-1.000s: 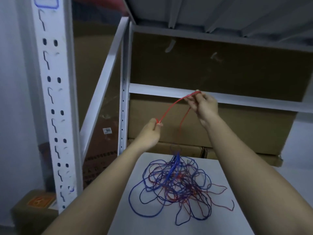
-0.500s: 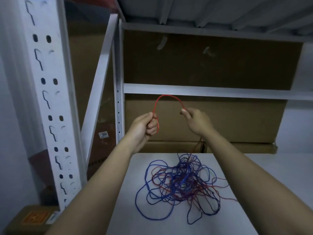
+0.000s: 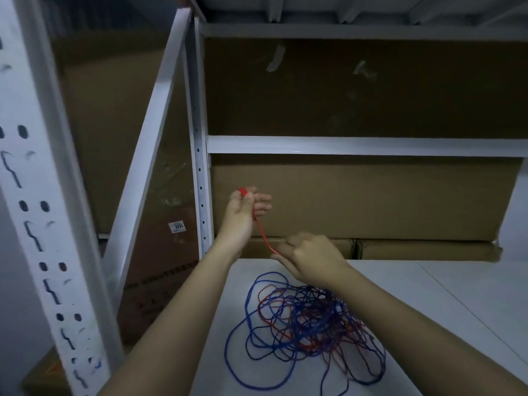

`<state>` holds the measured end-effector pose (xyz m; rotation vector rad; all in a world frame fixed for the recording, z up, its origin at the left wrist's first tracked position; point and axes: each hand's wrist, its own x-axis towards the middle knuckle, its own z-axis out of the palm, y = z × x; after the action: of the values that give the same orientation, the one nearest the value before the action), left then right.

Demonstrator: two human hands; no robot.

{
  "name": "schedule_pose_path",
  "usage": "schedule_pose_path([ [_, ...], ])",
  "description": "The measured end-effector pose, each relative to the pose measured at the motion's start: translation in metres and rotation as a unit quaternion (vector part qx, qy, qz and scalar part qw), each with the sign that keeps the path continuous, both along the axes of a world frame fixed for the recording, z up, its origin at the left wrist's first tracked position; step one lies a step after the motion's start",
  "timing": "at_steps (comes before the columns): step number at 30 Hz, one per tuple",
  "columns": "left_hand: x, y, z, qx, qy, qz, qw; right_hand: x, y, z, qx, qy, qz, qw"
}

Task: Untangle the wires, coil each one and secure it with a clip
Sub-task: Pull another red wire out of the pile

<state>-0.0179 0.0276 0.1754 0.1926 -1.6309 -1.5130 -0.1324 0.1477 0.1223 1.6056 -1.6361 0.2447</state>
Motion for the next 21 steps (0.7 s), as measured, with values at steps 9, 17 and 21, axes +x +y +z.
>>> schedule_pose_path([
  [9,-0.058,0.014,-0.034,-0.182,-0.099,0.097,0.973,-0.046,0.022,0.009,-0.009,-0.168,0.166,0.972],
  [17,-0.079,0.028,-0.039,0.108,0.030,0.044,0.993,-0.069,0.038,-0.006,0.058,-0.001,0.193,0.980],
  [21,-0.069,0.029,-0.045,0.037,-0.013,0.081,0.996,-0.059,0.031,-0.011,0.038,-0.007,0.235,0.971],
])
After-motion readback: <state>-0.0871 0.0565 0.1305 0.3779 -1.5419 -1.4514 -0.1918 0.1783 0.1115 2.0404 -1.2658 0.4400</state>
